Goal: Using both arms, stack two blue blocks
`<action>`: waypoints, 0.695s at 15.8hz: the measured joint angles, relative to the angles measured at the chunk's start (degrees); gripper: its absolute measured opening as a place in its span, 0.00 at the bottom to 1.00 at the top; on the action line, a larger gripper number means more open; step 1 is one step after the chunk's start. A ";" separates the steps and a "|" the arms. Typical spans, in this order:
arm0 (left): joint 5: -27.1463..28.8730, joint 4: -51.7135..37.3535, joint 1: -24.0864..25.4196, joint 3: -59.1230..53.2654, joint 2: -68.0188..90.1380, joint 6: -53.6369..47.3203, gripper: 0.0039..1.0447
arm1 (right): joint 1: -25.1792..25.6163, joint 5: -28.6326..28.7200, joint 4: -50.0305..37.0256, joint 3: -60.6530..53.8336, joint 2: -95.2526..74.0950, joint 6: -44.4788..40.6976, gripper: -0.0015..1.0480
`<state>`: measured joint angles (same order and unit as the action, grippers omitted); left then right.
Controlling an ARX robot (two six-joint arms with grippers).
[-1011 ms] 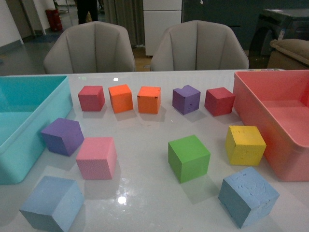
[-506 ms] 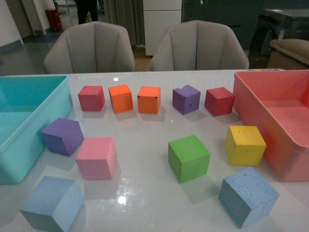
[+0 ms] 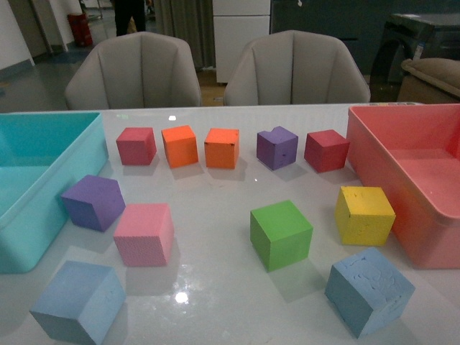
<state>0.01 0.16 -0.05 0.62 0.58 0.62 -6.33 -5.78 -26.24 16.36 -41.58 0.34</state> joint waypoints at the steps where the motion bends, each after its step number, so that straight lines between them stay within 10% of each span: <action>1: 0.00 0.00 0.00 0.00 0.00 0.00 0.94 | -1.20 1.40 -0.83 2.99 -7.04 0.02 0.94; 11: 0.00 0.00 0.00 -0.02 0.00 0.00 0.94 | -7.93 10.67 6.97 13.77 -50.73 1.36 0.94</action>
<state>0.01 0.16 -0.05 0.60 0.58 0.62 -14.26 4.89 -19.27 30.13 -92.31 1.69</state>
